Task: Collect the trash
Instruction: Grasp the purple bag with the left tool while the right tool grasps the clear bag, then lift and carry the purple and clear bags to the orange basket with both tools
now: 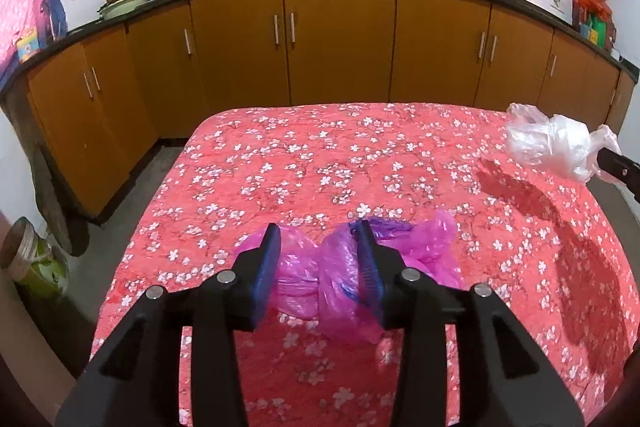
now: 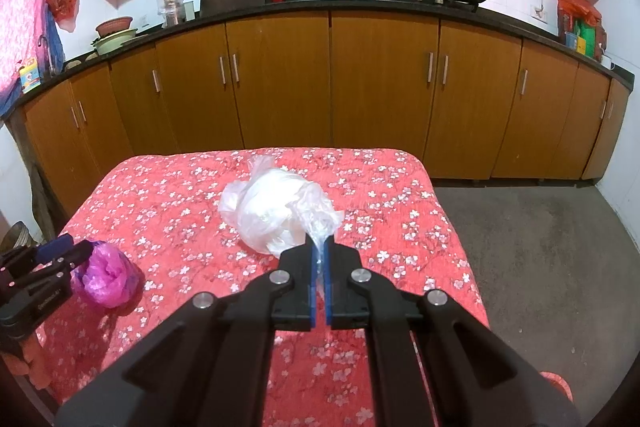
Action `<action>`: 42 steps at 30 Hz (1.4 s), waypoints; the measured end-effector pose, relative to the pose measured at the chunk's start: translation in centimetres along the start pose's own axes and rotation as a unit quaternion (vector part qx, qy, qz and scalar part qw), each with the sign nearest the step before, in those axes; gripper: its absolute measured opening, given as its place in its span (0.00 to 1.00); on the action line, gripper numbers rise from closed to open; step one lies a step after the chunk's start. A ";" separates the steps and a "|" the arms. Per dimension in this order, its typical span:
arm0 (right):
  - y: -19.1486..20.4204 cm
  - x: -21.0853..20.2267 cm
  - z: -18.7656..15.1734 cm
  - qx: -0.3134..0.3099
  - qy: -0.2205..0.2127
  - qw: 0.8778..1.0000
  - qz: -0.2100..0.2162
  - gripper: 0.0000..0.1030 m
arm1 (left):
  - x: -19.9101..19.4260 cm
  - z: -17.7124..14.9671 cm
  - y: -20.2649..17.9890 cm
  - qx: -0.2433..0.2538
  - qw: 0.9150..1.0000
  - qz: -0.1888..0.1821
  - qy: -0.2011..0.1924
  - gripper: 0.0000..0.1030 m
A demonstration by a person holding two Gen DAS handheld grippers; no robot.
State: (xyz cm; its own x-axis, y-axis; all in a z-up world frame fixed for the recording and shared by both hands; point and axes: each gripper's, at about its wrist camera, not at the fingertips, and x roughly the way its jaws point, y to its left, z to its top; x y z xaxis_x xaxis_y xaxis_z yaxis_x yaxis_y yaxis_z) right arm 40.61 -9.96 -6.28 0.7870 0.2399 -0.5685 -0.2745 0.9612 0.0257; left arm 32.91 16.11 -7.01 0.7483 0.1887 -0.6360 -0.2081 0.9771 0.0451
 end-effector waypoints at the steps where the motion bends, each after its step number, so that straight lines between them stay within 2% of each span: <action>1: 0.0 0.0 0.0 0.001 0.001 1.000 0.001 0.04 | 0.1 0.0 0.0 0.003 1.000 0.001 -0.001 0.41; 4: 0.0 -0.1 0.0 0.003 0.006 1.000 0.002 0.04 | 0.4 -0.3 -0.3 0.004 1.000 0.007 0.003 0.38; 5: 0.0 -0.2 0.0 0.002 0.006 1.000 0.002 0.04 | 0.7 -0.3 -0.3 -0.001 1.000 0.001 0.009 0.31; 6: 0.0 -0.2 0.0 0.001 0.006 1.000 0.001 0.04 | 0.8 -0.3 -0.4 -0.003 1.000 -0.013 0.014 0.16; 10: -0.2 -0.7 0.0 0.004 0.006 1.000 -0.001 0.04 | 0.7 -0.3 -1.1 0.015 1.000 -0.006 0.014 0.11; 21: -1.0 -4.2 0.9 0.013 -0.021 1.000 -0.001 0.04 | -3.0 1.4 -1.2 -0.001 1.000 -0.003 -0.022 0.09; 29: -1.9 -8.3 0.5 0.021 -0.040 0.999 -0.001 0.04 | -6.5 2.8 -3.3 0.013 0.999 -0.008 -0.052 0.09; 37: -5.0 -13.3 -0.6 0.048 -0.062 0.997 -0.010 0.04 | -10.3 3.3 -7.2 0.032 0.996 -0.040 -0.072 0.09; 42: -8.2 -16.6 -2.4 0.067 -0.075 0.994 -0.039 0.04 | -12.4 2.7 -10.6 0.047 0.993 -0.075 -0.082 0.09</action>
State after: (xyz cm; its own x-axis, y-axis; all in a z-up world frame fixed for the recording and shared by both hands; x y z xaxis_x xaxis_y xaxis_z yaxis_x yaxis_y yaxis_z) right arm 28.45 -22.13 0.95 0.8796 0.1712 -0.4439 -0.1408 0.9849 0.1009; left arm 27.54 3.64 2.53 0.8606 0.0457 -0.5071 -0.0323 0.9989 0.0352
